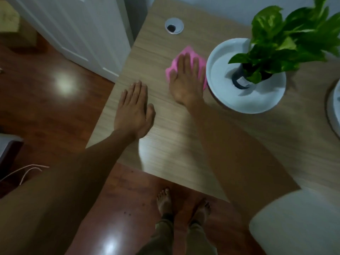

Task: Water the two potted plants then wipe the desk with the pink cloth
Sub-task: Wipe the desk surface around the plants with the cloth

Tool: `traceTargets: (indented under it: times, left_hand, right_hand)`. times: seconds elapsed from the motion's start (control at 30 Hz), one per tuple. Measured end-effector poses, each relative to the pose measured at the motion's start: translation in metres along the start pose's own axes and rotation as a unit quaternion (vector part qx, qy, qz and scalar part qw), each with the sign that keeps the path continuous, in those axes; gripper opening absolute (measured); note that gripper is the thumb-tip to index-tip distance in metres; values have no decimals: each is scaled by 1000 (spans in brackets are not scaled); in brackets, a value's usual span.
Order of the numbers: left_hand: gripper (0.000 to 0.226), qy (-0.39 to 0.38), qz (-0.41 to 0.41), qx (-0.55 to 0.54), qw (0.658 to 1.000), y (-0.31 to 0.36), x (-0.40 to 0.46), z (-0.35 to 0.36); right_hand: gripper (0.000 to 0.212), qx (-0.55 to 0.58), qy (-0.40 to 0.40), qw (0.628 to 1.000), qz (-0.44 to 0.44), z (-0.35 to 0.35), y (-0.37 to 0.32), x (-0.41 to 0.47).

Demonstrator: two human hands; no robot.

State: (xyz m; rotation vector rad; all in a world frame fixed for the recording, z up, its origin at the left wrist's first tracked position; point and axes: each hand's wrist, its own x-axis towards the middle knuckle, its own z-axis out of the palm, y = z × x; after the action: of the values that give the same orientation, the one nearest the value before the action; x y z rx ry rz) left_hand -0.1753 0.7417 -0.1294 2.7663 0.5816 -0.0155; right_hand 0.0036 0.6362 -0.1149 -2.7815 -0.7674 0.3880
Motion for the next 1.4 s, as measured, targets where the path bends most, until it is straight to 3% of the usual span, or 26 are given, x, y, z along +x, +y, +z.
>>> traceTargets:
  times: [0.27,0.37,0.5,0.67,0.87,0.97,1.03,1.17,1.3,1.4]
  left_hand:
    - [68,28,2,5,1000,-6,4,7]
    - [67,36,2,6,999,-9,5,8]
    - [65,28,-2,3,1000,-8,4,7]
    - [63,43,-19,-86,995,-3,1,-5]
    - [68,41,-48,-95,994,-1,-24,-11]
    - [67,11,-26,-59,998,10,-49,-4]
    - [65,2,-19,-46,999,19,-64,3]
    - [61,19,-19,-65,998,25,-76,5]
    - [60,15,-42,-124,991,27,-78,-1]
    - [57,11,-34,-118,992,29,-84,-6]
  right_hand:
    - [69,-3,20,991,129,-17,1,101]
    - [69,-2,17,992,126,-19,0,101]
    - [66,3,2,1000,22,-9,-14,60]
    - [66,-52,-22,985,-165,17,-29,-18]
    - [62,-84,-10,964,-252,39,46,-155]
    - [62,-112,0,973,-204,25,102,-201]
    - [63,-115,-2,986,-119,16,116,-210]
    - [65,-55,15,998,19,17,70,-185]
    - [65,-21,-14,995,-91,32,8,-172]
    - [63,-63,-23,973,-223,43,8,-211]
